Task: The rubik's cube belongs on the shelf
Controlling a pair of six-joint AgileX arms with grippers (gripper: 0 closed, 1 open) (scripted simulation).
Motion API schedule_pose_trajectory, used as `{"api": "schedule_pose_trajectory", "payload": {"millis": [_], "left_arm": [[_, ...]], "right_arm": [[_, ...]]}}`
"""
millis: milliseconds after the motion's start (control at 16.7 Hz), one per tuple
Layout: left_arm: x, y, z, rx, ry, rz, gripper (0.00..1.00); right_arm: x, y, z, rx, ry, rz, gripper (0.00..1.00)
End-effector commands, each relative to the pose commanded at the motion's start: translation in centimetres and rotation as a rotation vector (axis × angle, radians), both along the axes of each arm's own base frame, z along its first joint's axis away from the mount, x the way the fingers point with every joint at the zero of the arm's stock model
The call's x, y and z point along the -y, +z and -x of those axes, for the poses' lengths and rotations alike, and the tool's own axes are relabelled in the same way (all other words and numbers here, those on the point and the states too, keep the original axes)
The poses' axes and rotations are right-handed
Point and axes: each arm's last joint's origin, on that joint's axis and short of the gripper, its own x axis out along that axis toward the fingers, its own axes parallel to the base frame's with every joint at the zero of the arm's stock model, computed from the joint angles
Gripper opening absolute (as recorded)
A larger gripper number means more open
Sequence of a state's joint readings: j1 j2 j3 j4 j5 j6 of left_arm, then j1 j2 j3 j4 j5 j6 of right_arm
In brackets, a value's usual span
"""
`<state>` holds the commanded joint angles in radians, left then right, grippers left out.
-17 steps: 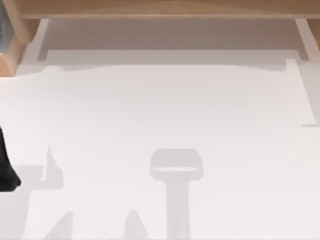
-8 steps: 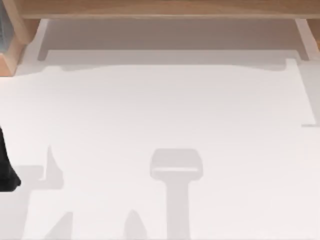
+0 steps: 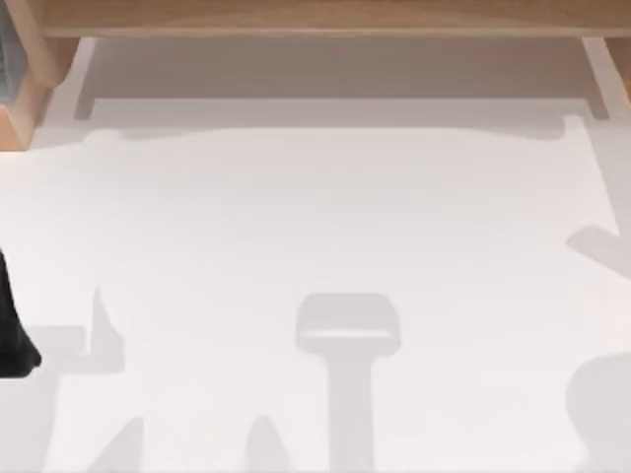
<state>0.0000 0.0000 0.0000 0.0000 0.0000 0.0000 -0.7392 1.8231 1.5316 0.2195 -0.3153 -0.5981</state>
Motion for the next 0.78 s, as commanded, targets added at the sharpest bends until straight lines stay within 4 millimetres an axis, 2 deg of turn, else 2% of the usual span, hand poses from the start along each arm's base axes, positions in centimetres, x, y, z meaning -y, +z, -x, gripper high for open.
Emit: {"api": "schedule_pose_trajectory", "payload": {"millis": [120, 300, 540, 780], "left_arm": [[0.0, 0.0, 0.0, 0.000, 0.000, 0.000, 1.00], [0.0, 0.0, 0.0, 0.000, 0.000, 0.000, 1.00], [0.0, 0.0, 0.0, 0.000, 0.000, 0.000, 1.00], [0.0, 0.0, 0.0, 0.000, 0.000, 0.000, 1.00]], "right_arm": [[-1.8, 1.7, -2.5, -0.078, -0.014, -0.231, 1.00], [-4.7, 1.4, -5.8, -0.267, -0.074, -0.530, 1.00], [-8.2, -2.4, -9.2, -0.571, -0.207, -0.778, 1.00], [-10.7, -7.6, -11.2, -0.851, -0.332, -0.883, 1.00]]}}
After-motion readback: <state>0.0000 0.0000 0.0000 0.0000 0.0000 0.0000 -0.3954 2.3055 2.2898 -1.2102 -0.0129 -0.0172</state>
